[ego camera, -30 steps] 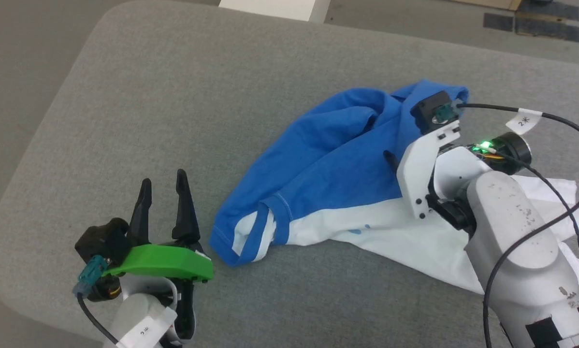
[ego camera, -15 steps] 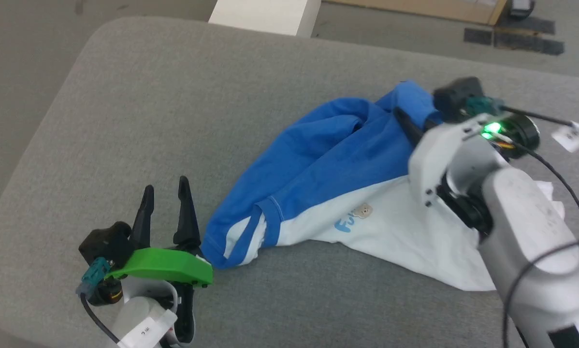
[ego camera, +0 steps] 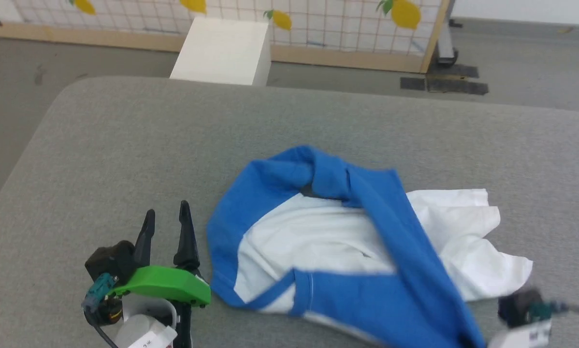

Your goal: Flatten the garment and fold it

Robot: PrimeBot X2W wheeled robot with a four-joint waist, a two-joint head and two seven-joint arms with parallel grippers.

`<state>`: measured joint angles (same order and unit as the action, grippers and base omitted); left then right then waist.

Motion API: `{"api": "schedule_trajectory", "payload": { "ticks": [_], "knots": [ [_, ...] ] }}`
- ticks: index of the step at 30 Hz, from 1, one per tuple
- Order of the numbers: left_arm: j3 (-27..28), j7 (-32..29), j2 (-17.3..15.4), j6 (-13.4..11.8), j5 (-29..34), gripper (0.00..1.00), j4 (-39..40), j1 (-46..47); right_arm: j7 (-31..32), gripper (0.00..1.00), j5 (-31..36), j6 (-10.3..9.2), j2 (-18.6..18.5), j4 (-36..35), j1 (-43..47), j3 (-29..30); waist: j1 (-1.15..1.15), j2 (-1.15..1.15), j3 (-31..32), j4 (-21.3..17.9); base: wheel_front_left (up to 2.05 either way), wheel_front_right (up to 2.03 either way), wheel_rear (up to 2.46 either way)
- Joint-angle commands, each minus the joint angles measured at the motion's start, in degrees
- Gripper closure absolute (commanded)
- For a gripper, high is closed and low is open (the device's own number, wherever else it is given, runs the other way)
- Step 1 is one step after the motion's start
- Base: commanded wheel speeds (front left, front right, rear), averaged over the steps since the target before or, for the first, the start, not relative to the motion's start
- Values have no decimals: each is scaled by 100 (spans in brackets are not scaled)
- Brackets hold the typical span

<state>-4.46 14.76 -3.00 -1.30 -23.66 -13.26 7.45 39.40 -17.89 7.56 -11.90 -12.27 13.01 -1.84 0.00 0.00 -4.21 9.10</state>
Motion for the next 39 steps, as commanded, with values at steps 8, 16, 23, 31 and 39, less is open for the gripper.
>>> {"api": "schedule_trajectory", "payload": {
  "ticks": [8,16,23,31,39],
  "knots": [
    [-11,24,12,-6,-74,0,-119,-175,826,62,-167,-8,429,51,854,170,0,0,225,-375,0,0,0],
    [-16,24,12,-50,-76,0,-50,-133,-189,0,41,-8,386,-438,-972,375,0,0,119,-408,0,0,0],
    [-123,24,13,-67,-90,0,45,33,-464,0,501,-8,425,835,-2669,-877,0,0,-279,-195,0,0,0],
    [-299,24,13,-122,-189,0,88,232,-682,0,967,-8,689,2871,-4002,-1470,0,0,-680,120,0,0,0],
    [-392,24,13,-159,-252,0,83,311,-954,0,1109,-8,813,3978,-4505,-1565,0,0,-783,272,0,0,0]
  ]
}}
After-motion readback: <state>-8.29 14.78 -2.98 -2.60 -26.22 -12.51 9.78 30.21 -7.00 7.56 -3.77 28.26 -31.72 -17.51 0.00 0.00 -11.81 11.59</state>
